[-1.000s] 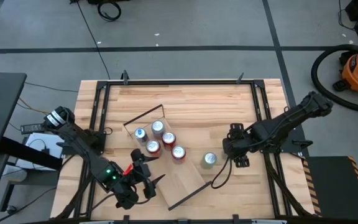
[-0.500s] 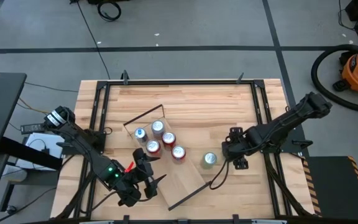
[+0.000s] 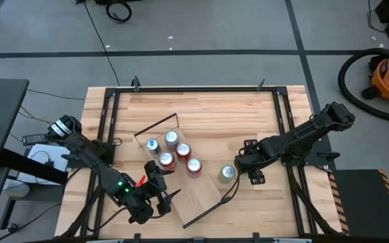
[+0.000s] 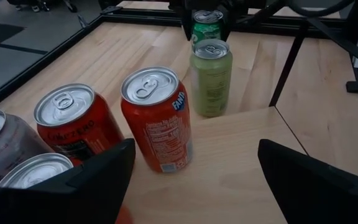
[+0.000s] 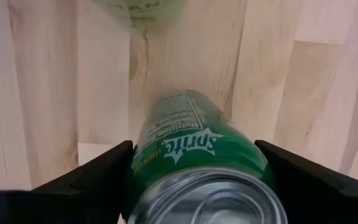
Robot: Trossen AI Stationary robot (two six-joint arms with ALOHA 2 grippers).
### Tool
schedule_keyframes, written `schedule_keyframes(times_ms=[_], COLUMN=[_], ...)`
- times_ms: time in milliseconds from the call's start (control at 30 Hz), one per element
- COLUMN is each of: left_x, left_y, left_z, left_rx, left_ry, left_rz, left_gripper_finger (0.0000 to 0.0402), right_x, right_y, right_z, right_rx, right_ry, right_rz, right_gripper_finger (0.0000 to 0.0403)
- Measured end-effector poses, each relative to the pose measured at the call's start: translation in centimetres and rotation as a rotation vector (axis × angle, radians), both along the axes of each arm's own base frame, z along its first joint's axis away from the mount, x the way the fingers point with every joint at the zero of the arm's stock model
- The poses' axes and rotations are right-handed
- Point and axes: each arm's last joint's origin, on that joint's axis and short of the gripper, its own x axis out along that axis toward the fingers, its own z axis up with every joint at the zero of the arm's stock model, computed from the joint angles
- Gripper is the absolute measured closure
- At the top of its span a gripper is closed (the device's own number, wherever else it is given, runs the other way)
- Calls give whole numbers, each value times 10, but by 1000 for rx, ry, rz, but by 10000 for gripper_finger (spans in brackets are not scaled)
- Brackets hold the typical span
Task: Place canned beverage on shelf
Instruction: Put the green soda can on the shelf
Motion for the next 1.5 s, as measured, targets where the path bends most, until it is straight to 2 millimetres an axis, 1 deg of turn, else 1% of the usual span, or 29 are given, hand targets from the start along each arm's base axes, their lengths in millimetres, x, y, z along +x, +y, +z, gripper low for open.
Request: schedule_keyframes(times_ms=[100, 200, 300, 467, 600, 667, 800, 900, 967, 1067, 1233, 1367, 1500], left_x=[0, 0, 0, 0, -2, -4, -6, -4, 1, 14, 29, 37, 45], left_y=[0, 0, 0, 1, 0, 1, 3, 6, 10, 19, 31, 32, 33], left_z=[0, 0, 0, 1, 7, 10, 22, 24, 24, 22, 27, 33, 33], left_rx=[0, 0, 20, 43, 27, 22, -46, -77, -76, -99, -121, -81, -38], left_ry=[0, 1, 8, -7, -29, -35, -73, -79, -73, -60, -77, -123, -146], left_rz=[0, -1, -11, 4, -3, -5, -16, -19, -16, -26, -60, -107, -128], left_gripper_finger=[51, 51, 51, 51, 51, 51, 51, 51, 51, 51, 51, 51, 51], right_x=[2, 8, 11, 14, 16, 18, 24, 30, 36, 43, 55, 60, 66], right_y=[0, 2, 3, 3, 5, 8, 14, 19, 23, 28, 33, 37, 40], right_z=[8, 28, 43, 81, 107, 117, 131, 139, 146, 157, 164, 168, 171], right_rx=[5, 27, 21, 0, 20, 25, 11, -20, -42, -83, -110, -101, -88], right_ry=[-8, -75, -88, -127, -177, -183, -179, -175, -202, -254, -294, -364, -430], right_rz=[8, 26, 41, 41, 49, 58, 90, 122, 150, 194, 251, 293, 315], right_gripper_finger=[76, 73, 73, 73, 73, 73, 73, 73, 73, 73, 73, 73, 73])
